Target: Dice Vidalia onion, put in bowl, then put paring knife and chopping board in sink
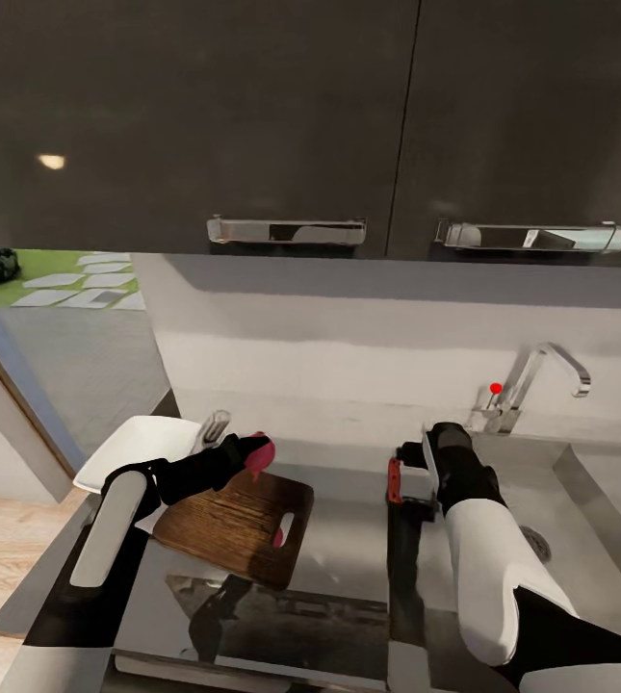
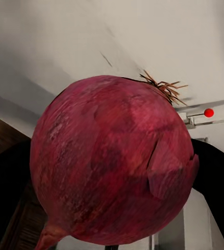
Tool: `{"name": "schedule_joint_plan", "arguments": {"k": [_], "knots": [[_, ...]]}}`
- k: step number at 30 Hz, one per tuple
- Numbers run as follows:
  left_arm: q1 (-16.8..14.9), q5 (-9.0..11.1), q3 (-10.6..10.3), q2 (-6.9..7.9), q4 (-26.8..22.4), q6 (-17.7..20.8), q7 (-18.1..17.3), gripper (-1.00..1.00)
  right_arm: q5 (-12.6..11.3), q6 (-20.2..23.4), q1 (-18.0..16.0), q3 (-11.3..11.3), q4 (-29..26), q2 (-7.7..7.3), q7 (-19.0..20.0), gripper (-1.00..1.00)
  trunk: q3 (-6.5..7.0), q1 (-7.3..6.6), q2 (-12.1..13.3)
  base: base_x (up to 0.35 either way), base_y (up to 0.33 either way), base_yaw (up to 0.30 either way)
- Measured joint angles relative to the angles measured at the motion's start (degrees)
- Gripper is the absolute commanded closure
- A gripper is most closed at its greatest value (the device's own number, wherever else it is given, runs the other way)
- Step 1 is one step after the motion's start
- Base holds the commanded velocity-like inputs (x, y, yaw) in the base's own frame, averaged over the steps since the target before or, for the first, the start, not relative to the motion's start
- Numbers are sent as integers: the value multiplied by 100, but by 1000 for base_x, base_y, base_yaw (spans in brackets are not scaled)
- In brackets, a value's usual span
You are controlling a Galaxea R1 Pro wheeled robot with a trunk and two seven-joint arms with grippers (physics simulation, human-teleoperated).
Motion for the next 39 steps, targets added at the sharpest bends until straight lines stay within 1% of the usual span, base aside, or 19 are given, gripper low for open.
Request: {"name": "schedule_joint_plan", "arguments": {"k": [3,6,22,30,32,34,36,39], "knots": [[0,-1,0,-2,0,0,0,100,4,-9,4,0,-1,30,-117,-100,0,0,0,0,0,0],[0,-1,-16,-11,0,0,0,100,6,-18,7,0,-2,30,-155,-100,0,0,0,0,0,0],[0,-11,-26,-29,0,-3,0,100,2,-31,11,50,67,30,-166,-100,0,0,0,0,0,0],[1,7,-30,-28,-12,-1,0,100,4,-32,8,58,77,30,-166,-100,0,0,0,0,0,132],[0,14,-42,-29,-44,-1,-2,100,3,-32,8,59,77,30,-166,-100,0,0,0,0,0,37],[0,40,-147,-27,-127,-2,-16,100,4,-31,8,61,77,30,-166,-100,0,0,0,0,0,15],[11,78,-216,-28,-341,7,-46,100,4,-31,8,67,77,30,-166,-100,0,0,0,0,0,7],[31,83,-249,-28,-524,23,-98,100,5,-32,8,69,77,30,-166,-100,0,0,0,0,0,3]]}}
